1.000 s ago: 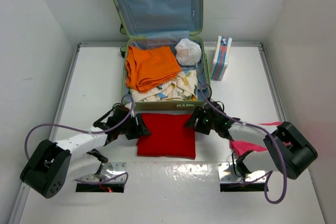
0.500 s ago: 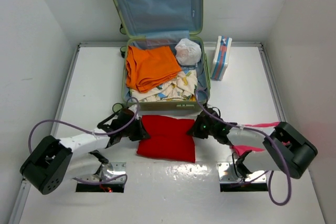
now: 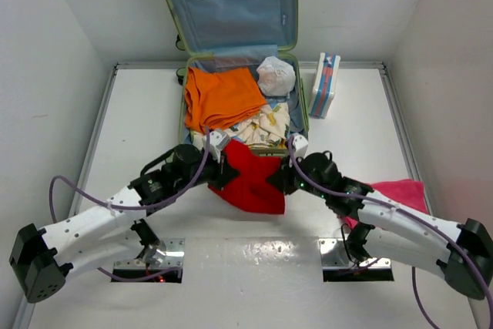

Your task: Pack the luggage

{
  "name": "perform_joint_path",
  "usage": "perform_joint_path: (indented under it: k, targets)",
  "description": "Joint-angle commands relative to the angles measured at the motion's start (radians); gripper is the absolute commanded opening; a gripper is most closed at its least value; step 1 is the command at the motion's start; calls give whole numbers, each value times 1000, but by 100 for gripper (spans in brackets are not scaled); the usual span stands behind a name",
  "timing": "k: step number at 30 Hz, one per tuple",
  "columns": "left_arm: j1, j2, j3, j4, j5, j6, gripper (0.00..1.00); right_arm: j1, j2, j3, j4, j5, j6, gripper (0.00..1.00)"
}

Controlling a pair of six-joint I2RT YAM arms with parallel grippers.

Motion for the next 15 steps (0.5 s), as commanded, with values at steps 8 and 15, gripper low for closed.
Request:
perform_joint_path:
  k: [8,15]
  targets:
    - [108,124,339,186,-145,354,0,-334,171,445,157,-56,-225,0]
    - [328,348,505,254,-82,288,0,-481,435,694,219,-133,-196,0]
